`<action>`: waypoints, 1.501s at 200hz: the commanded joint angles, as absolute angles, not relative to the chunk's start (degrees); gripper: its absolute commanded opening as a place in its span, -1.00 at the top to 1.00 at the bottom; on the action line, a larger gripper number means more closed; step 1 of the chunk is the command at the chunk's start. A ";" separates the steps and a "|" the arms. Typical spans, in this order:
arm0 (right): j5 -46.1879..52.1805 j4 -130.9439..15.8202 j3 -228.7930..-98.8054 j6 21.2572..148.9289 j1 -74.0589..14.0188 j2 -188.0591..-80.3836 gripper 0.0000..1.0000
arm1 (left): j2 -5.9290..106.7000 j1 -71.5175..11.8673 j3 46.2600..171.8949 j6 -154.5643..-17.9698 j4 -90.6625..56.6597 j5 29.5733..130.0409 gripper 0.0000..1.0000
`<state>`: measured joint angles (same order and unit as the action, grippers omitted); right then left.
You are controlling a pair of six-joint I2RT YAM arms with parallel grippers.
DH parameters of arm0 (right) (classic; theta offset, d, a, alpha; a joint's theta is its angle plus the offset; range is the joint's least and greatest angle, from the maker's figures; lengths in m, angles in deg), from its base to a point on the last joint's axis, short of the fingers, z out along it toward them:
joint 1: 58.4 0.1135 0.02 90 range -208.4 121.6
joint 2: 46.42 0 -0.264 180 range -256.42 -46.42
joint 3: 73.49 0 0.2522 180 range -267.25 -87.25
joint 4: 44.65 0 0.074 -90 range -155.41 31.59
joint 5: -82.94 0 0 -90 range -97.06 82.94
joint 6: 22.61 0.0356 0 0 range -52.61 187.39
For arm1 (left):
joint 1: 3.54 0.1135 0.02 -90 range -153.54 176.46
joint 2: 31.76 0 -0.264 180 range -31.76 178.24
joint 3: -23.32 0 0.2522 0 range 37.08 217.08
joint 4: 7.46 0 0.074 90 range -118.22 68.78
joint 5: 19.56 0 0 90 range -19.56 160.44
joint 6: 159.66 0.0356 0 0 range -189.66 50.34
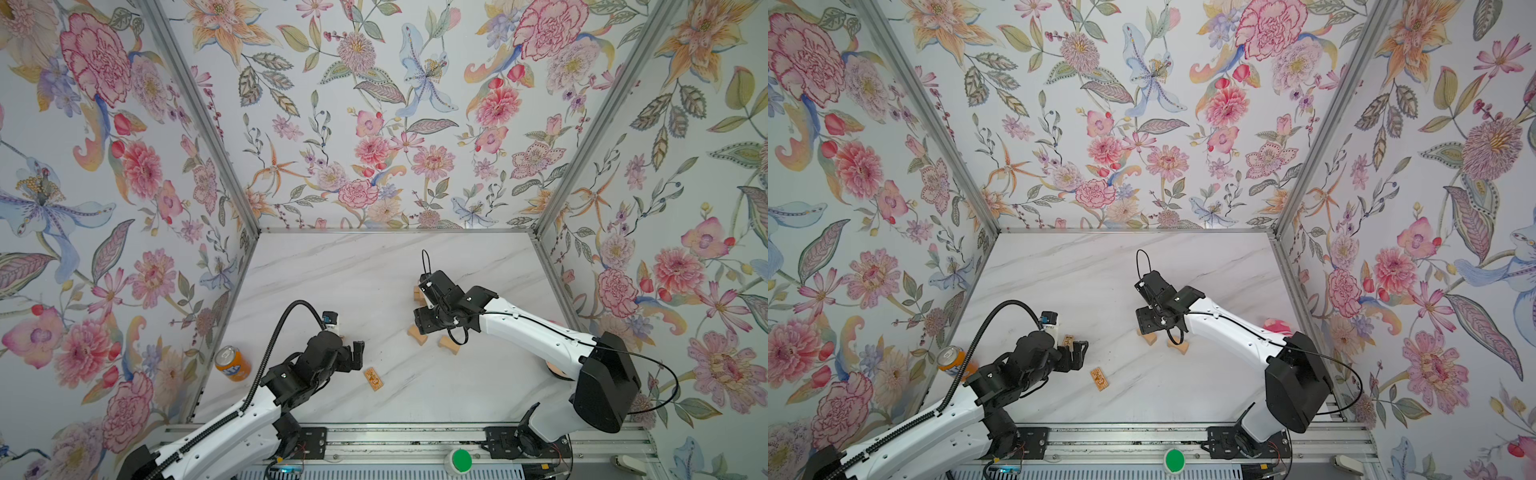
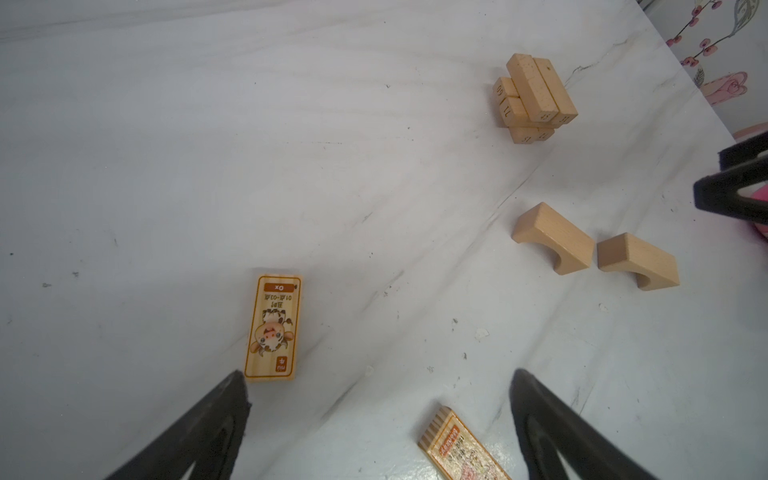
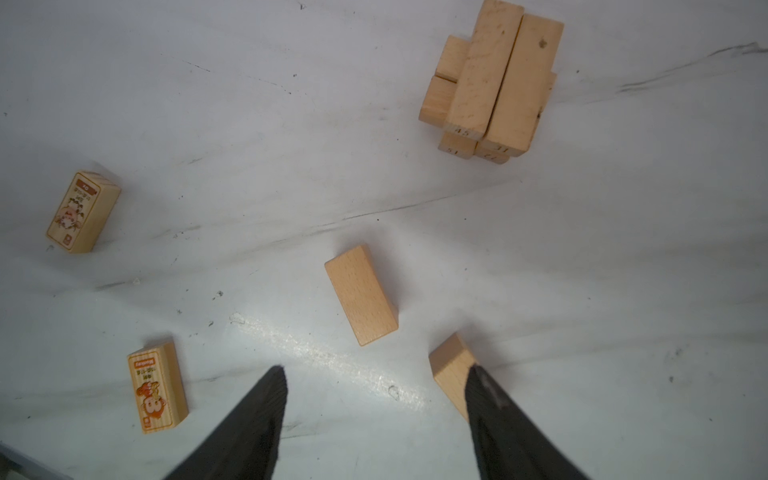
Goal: Build the wood block tower
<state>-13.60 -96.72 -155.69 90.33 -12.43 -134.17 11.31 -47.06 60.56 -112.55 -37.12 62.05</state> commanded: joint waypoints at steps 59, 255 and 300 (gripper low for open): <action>-14.88 -98.67 -157.06 91.13 -10.82 -132.29 -0.11 | 8.79 -47.77 59.75 -114.11 -38.18 60.33 -0.98; -11.86 -99.42 -166.08 86.69 -18.18 -144.30 -0.15 | 16.74 -40.72 59.97 -109.37 -31.38 65.67 -0.98; -10.11 -99.81 -169.39 85.49 -19.37 -147.72 -0.14 | 19.61 -38.25 61.42 -107.98 -30.49 67.35 -0.98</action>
